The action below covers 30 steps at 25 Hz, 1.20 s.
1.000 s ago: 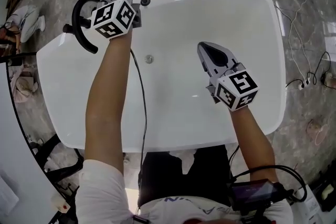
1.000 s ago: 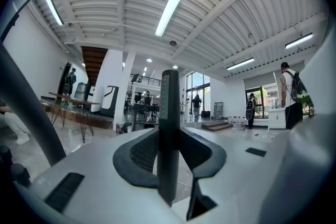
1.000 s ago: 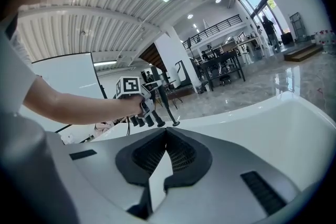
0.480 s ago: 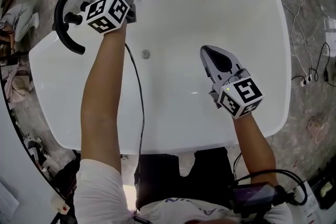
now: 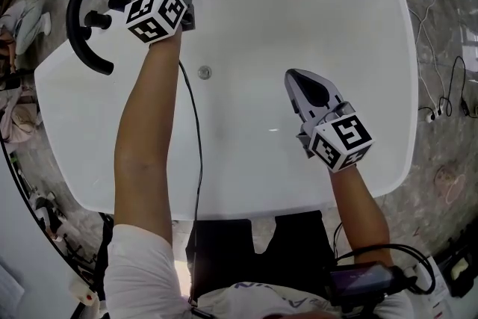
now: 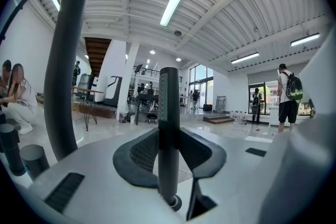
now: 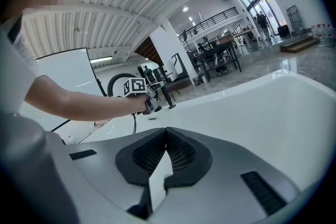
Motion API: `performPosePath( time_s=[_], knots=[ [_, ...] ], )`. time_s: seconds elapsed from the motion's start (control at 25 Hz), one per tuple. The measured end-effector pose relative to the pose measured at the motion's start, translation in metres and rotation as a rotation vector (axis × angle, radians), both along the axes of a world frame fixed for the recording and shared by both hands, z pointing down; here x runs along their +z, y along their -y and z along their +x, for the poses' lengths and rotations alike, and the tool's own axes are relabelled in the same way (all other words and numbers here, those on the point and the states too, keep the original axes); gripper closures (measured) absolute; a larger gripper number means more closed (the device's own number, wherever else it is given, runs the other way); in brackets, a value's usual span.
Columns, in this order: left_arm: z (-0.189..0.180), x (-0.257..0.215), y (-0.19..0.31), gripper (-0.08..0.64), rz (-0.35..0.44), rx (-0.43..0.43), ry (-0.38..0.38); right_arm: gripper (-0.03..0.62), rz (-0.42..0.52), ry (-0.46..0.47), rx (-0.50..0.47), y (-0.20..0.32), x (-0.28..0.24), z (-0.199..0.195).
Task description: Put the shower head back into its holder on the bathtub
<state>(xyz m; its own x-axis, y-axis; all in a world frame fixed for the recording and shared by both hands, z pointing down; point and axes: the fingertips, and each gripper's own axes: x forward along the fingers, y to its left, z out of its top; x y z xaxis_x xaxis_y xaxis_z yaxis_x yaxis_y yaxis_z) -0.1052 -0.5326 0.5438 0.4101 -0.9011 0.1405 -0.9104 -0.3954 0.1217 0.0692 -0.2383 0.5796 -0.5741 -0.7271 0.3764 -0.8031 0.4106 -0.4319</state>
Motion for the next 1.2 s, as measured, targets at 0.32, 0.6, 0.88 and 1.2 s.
performPosePath(
  time_s=[0.32, 0.6, 0.88, 1.2],
  knots=[
    [0.004, 0.009, -0.002, 0.434, 0.000, 0.012, 0.006, 0.581, -0.027, 0.004, -0.011, -0.009, 0.015, -0.008],
    [0.007, 0.024, -0.007, 0.433, -0.005, 0.012, 0.043, 0.581, -0.042, -0.001, -0.011, -0.010, 0.026, -0.010],
    [0.011, 0.033, -0.016, 0.433, 0.005, 0.043, 0.124, 0.581, -0.051, -0.006, -0.020, -0.015, 0.031, -0.019],
    [0.015, 0.020, -0.023, 0.319, 0.006, 0.080, 0.146, 0.581, -0.053, -0.006, -0.019, -0.027, 0.029, -0.019]
  ],
)
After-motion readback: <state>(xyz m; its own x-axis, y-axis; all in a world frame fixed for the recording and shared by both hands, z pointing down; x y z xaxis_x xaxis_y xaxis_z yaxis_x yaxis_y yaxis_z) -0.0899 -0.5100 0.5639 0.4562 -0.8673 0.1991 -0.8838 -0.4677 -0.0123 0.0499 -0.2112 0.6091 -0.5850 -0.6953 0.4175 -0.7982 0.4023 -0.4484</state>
